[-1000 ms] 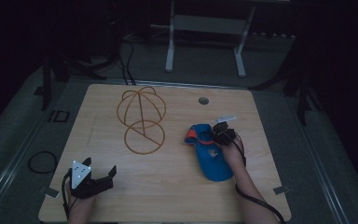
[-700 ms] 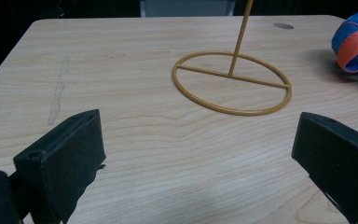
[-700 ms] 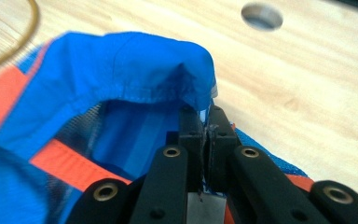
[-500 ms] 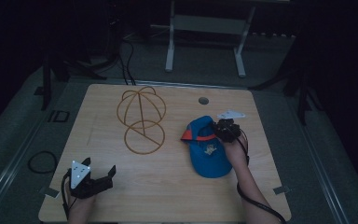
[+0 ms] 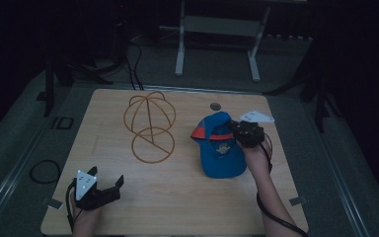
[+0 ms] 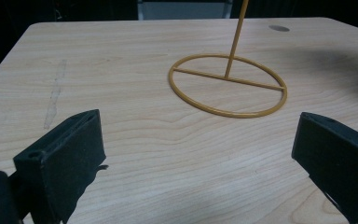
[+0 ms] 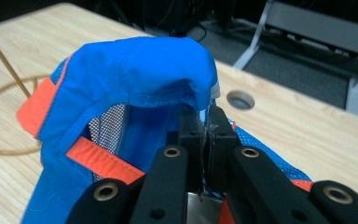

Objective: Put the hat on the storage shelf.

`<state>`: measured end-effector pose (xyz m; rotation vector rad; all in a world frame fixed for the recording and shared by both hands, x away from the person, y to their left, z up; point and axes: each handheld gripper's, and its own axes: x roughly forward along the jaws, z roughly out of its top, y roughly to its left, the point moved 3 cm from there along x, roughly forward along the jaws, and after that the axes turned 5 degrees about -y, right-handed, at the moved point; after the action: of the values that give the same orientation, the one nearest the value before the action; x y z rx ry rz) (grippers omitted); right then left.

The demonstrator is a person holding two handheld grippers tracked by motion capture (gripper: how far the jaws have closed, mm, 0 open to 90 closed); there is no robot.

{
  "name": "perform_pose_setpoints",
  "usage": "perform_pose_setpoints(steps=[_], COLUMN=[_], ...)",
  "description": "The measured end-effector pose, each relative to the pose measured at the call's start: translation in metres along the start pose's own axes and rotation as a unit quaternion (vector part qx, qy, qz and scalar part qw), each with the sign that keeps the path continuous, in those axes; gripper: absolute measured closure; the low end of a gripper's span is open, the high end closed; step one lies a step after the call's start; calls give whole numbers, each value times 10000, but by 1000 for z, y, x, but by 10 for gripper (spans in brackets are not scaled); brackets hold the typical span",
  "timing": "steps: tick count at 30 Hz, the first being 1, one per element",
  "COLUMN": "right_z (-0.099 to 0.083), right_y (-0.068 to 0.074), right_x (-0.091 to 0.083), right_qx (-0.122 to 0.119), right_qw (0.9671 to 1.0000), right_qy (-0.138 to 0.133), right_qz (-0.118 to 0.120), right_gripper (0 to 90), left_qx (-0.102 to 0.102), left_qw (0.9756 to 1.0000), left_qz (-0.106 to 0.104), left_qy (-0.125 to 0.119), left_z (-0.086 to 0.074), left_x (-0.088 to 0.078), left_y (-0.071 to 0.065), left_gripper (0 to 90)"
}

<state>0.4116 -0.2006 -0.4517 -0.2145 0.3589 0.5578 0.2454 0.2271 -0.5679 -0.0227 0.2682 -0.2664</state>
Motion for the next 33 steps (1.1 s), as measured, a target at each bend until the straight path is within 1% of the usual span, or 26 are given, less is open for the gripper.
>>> perform_pose_setpoints(steps=[2, 5, 8, 9, 10, 12, 13, 14, 16, 17, 19, 21, 22, 25, 26, 27, 30, 32, 33], right_z=[7, 16, 24, 26, 26, 31, 33, 33, 38, 40, 41, 44, 45, 47, 48, 48, 49, 49, 49], right_y=[1, 3, 5, 6, 6, 7, 7, 7, 7, 7, 8, 8, 8, 8, 8, 8, 8, 9, 9], right_x=[-7, -18, -29, -33, -33, -44, -47, -47, -55, -57, -59, -62, -65, -68, -71, -71, -73, -73, -73], right_qx=[-19, -68, -99, -102, -102, -158, -160, -160, -209, -207, -217, -215, -184, -196, -189, -189, -194, -202, -202], right_qw=[9999, 9997, 9992, 9990, 9990, 9983, 9981, 9981, 9975, 9973, 9971, 9968, 9964, 9959, 9955, 9955, 9953, 9952, 9952], right_qy=[-108, -242, -390, -441, -441, -556, -601, -601, -677, -705, -732, -770, -830, -888, -932, -932, -949, -953, -953], right_qz=[10, 20, 39, 32, 32, 11, 14, 14, 14, 29, 35, 25, 48, 29, 32, 32, 25, 33, 33], right_gripper=[876, 876, 877, 876, 876, 876, 876, 876, 876, 876, 876, 876, 876, 875, 875, 875, 875, 875, 875], left_qx=[8, -78, -15, 25, 25, 90, 90, 109, 140, 123, 116, 180, 179, 195, 245, 245, 311, 338, 365], left_qw=[10000, 9999, 9998, 9998, 9998, 9992, 9992, 9991, 9988, 9985, 9976, 9964, 9958, 9932, 9916, 9916, 9891, 9868, 9860], left_qz=[-17, -130, -184, -163, -163, -264, -264, -314, -436, -515, -684, -826, -894, -1149, -1267, -1267, -1435, -1578, -1616], left_qy=[5, 15, 82, 138, 138, 272, 272, 260, 197, 143, 70, 10, -2, -4, -12, -12, -84, -138, -165], left_z=[0, 2, 4, 4, 4, 8, 8, 10, 19, 24, 35, 47, 51, 65, 75, 75, 91, 103, 107], left_x=[0, 0, 1, 2, 2, 4, 4, 3, 1, -1, -3, -4, -4, -2, 0, 0, 3, 5, 7], left_y=[-1, -3, -7, -9, -9, -16, -16, -19, -25, -28, -35, -42, -44, -53, -60, -60, -70, -78, -82], left_gripper=[28, 28, 28, 28, 28, 30, 31, 31, 31, 35, 47, 47, 48, 48, 48, 52, 54, 54, 54])
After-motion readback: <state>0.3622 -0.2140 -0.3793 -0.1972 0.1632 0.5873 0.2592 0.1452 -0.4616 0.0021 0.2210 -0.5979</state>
